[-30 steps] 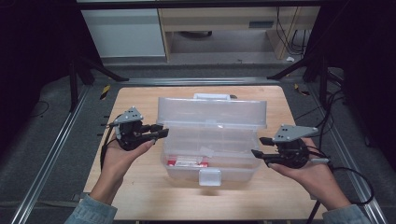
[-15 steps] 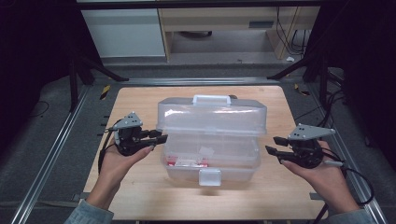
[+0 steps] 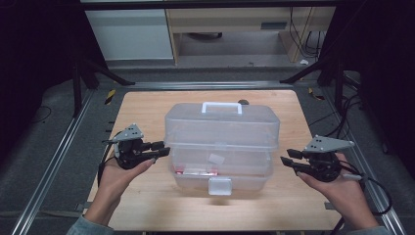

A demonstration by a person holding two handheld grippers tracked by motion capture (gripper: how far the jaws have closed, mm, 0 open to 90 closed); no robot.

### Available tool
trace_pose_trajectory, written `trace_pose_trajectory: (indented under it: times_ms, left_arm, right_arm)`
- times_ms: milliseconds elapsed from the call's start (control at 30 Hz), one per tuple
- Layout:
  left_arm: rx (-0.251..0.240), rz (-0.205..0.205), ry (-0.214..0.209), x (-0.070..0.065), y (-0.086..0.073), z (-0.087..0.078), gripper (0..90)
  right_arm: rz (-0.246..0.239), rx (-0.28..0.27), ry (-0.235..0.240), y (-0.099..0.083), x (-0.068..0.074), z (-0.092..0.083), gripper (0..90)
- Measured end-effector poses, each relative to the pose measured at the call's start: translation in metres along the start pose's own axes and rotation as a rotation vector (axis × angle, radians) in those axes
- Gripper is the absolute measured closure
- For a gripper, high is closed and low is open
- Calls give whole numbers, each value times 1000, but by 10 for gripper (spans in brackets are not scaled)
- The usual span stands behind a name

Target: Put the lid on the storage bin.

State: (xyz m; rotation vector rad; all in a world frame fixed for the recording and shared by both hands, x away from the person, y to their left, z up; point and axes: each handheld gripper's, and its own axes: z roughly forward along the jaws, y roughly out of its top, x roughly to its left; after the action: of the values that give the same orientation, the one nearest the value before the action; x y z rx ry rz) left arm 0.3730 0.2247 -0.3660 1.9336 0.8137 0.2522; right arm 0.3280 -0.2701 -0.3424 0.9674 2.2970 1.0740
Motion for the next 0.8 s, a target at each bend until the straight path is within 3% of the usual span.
trace_pose_trajectory:
  times_ms: [433,800]
  left_arm:
    - [10,24,4,-3,-8,0,652]
    - [29,1,26,5,-22,-2,638]
  right_arm:
    - [33,4,-17,-18,-5,-3,611]
    - [53,27,-23,-30,-4,3,562]
